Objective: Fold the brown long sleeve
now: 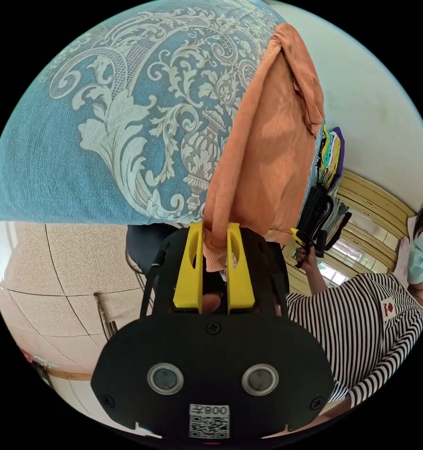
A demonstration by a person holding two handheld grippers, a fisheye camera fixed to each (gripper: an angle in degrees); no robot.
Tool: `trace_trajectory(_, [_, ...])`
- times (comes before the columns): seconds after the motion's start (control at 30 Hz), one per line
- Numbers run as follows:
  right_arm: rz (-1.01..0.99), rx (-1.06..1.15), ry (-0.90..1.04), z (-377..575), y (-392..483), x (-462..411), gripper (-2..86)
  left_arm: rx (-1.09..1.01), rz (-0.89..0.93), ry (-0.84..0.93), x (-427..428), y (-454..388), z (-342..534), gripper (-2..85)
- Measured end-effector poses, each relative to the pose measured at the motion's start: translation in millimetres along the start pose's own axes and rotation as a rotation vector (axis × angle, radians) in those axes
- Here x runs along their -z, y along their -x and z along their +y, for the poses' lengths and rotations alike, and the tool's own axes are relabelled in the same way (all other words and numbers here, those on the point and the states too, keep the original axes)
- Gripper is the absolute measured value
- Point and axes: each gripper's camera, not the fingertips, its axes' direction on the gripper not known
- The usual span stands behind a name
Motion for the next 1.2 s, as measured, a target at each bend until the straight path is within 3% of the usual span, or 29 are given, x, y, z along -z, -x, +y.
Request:
trace_trajectory(0.17, [-0.025, 0.028, -0.055, 38, -13, -9, 8.8, -0.036, 0.081, -0.046, 3, 20, 39, 7.5])
trace_trajectory(0.43, [-0.030, 0.037, -0.170, 119, -35, -12, 8.9, -0.170, 0.047, -0.082, 7, 34, 100, 8.2])
trace_trajectory(0.63, [-0.150, 0.014, -0.202, 155, -60, -22, 7.3, -0.156, 0.048, -0.105, 10, 50, 144, 7.6])
trace_trajectory(0.93, [-0.364, 0.132, -0.317, 230, -48, 26, 2.8, -0.260, 0.281, -0.255, 55, 46, 239, 6.7])
trace_trajectory(1.2, [-0.413, 0.315, -0.406, 292, -20, 78, 2.1, -0.372, 0.401, -0.380, 100, 33, 323, 6.5])
